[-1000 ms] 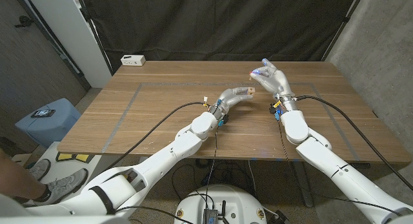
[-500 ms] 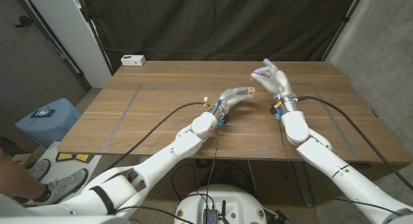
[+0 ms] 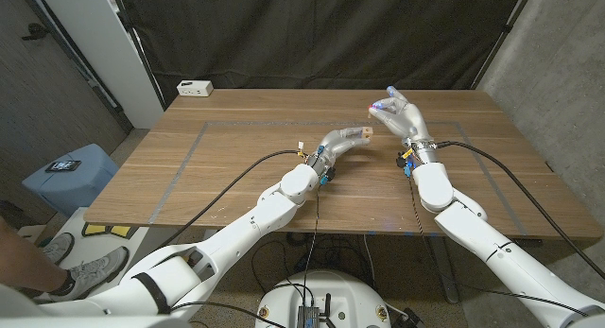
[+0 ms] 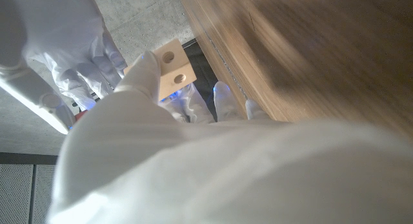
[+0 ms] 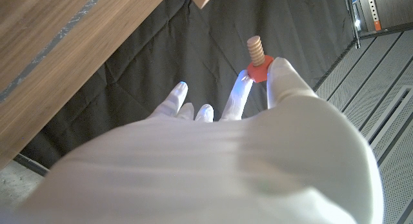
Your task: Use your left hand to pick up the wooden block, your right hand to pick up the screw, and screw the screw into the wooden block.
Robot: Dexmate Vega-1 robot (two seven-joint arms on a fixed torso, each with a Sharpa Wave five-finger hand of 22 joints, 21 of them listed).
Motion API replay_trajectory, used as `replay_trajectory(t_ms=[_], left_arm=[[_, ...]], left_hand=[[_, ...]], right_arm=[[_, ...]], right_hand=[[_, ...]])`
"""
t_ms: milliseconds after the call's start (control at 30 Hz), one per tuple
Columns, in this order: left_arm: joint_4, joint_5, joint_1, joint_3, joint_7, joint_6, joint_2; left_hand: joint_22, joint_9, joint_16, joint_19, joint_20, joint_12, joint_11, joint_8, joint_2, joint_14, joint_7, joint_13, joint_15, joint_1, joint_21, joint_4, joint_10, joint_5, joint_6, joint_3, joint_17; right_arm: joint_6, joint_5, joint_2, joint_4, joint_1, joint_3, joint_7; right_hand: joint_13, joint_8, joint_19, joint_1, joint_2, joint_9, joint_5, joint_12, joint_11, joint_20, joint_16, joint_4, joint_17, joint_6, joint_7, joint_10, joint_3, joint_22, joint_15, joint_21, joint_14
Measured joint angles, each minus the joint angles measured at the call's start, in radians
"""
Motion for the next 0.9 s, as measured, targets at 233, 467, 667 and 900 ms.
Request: replay_trajectory(t_ms=[233,467,667,900], left_arm=[[0.003,-0.004,0.000,-0.001,-0.002,0.000,-0.003],[0.006,-0.011,0.000,-0.002,-0.005,0.002,-0.005],[0.009,-0.014,0.000,-0.003,-0.006,0.004,-0.006],[0.009,-0.017,0.000,-0.003,-0.006,0.006,-0.007]], left_hand=[[0.000,0.000,0.000,0.000,0.000,0.000,0.000,0.000,0.000,0.000,0.000,0.000,0.000,0.000,0.000,0.000,0.000,0.000,0.000,0.000,0.000],[0.000,0.000,0.000,0.000,0.000,-0.002,0.000,0.000,0.006,0.000,0.000,0.005,0.000,0.006,0.000,-0.001,0.000,-0.001,0.000,-0.001,0.000],[0.000,0.000,0.000,0.000,0.000,-0.002,0.000,0.000,0.006,0.000,0.000,0.005,0.000,0.006,0.000,-0.001,0.000,-0.001,0.000,-0.001,0.000],[0.000,-0.001,0.000,0.000,0.000,-0.004,0.002,0.000,0.005,0.000,0.000,0.005,0.000,0.014,0.000,-0.001,-0.002,-0.001,0.000,-0.001,0.000]], right_arm=[[0.000,0.003,0.000,0.002,0.001,0.000,0.002],[0.000,0.006,0.002,0.007,0.003,-0.001,0.005],[0.001,0.007,0.004,0.010,0.005,-0.004,0.006],[0.001,0.007,0.007,0.012,0.008,-0.008,0.006]], right_hand=[[0.000,0.000,0.000,0.004,0.004,0.003,0.007,0.000,0.000,0.000,0.000,0.000,0.000,-0.004,0.003,0.000,0.000,0.000,0.000,0.000,0.000],[0.000,-0.003,0.000,0.002,0.014,0.003,0.007,0.000,0.000,0.000,0.000,0.002,0.000,-0.012,-0.005,0.000,-0.002,0.000,0.000,0.000,0.000],[0.000,-0.003,0.000,-0.004,0.020,0.003,0.011,0.000,0.004,0.000,0.000,0.005,0.000,-0.016,-0.009,-0.004,-0.007,0.000,0.000,0.000,0.000],[0.000,-0.004,0.000,-0.011,0.027,0.007,0.015,0.000,0.004,0.000,0.000,0.011,0.003,-0.024,-0.017,-0.004,-0.014,0.000,0.000,0.000,0.000]])
